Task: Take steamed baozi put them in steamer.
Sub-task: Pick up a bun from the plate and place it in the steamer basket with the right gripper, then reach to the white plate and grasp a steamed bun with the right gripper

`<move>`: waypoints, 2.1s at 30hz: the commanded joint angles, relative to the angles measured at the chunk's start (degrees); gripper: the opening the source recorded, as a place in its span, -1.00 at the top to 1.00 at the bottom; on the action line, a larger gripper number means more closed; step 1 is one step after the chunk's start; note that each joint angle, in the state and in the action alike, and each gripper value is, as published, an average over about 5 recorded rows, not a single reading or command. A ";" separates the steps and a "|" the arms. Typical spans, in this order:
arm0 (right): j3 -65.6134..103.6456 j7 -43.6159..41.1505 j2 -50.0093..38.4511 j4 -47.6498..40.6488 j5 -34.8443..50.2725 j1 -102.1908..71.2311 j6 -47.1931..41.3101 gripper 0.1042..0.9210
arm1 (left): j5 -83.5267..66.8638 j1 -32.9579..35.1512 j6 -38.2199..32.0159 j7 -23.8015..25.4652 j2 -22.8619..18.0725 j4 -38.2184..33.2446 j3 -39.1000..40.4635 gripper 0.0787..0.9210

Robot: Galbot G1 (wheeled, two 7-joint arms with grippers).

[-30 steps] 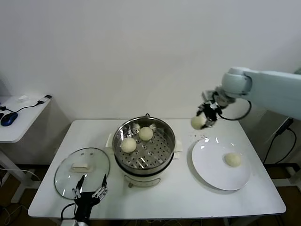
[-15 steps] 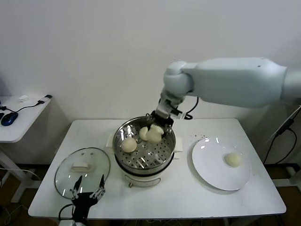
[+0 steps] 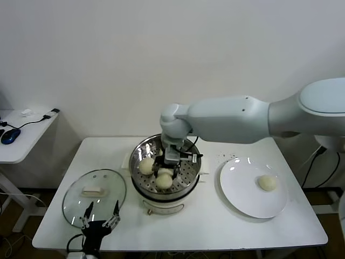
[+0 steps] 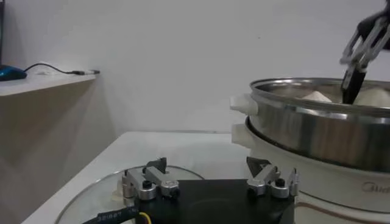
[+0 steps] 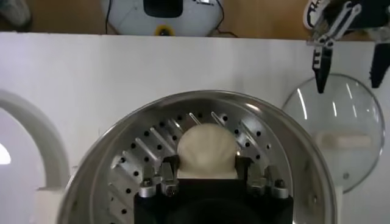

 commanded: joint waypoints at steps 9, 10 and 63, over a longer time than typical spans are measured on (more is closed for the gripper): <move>0.45 -0.53 1.32 -2.90 2.38 0.35 4.19 -0.62 | -0.14 0.22 -0.10 -0.04 -0.03 -0.26 0.03 -0.77; 0.59 -1.33 0.68 -2.80 3.51 1.78 4.39 -0.68 | -0.14 0.23 -0.10 -0.03 -0.04 -0.28 0.03 -0.77; 15.45 0.14 -39.92 -24.44 7.52 -28.81 -36.68 -0.76 | -0.08 1.26 -0.64 0.09 -1.13 0.61 -0.55 -0.77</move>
